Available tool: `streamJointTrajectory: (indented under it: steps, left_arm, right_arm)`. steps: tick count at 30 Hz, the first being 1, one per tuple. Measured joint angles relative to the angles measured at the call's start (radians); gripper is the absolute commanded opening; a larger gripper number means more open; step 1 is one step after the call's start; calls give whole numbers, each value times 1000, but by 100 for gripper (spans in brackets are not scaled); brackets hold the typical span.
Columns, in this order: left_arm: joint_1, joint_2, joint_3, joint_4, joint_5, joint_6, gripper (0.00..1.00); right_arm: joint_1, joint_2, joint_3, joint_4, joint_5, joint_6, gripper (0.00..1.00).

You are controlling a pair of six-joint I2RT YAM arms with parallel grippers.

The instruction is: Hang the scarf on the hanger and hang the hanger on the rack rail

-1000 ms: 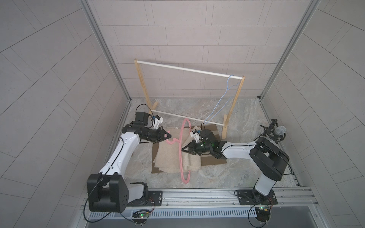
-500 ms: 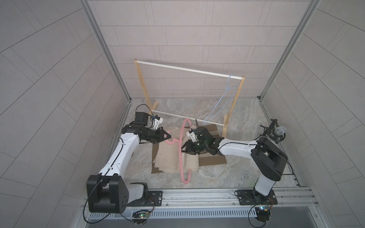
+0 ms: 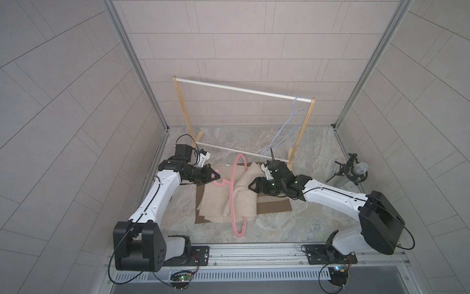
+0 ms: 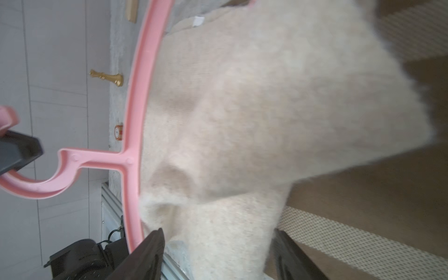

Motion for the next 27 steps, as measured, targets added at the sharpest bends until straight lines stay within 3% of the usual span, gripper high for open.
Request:
streamJointTrajectory:
  steps: [10, 15, 20, 27]
  left_arm:
    - [-11, 0, -4, 2, 9, 3, 0]
    - [-23, 2, -4, 3, 14, 3, 0]
    - [-36, 1, -4, 3, 20, 2, 0]
    - [-50, -49, -3, 25, 19, -17, 0]
  right_arm:
    - [-90, 46, -59, 163, -49, 83, 82]
    - [-125, 145, -56, 311, -121, 121, 74]
    - [-119, 200, 3, 375, -180, 114, 52]
    - [-89, 261, 98, 477, -256, 105, 54]
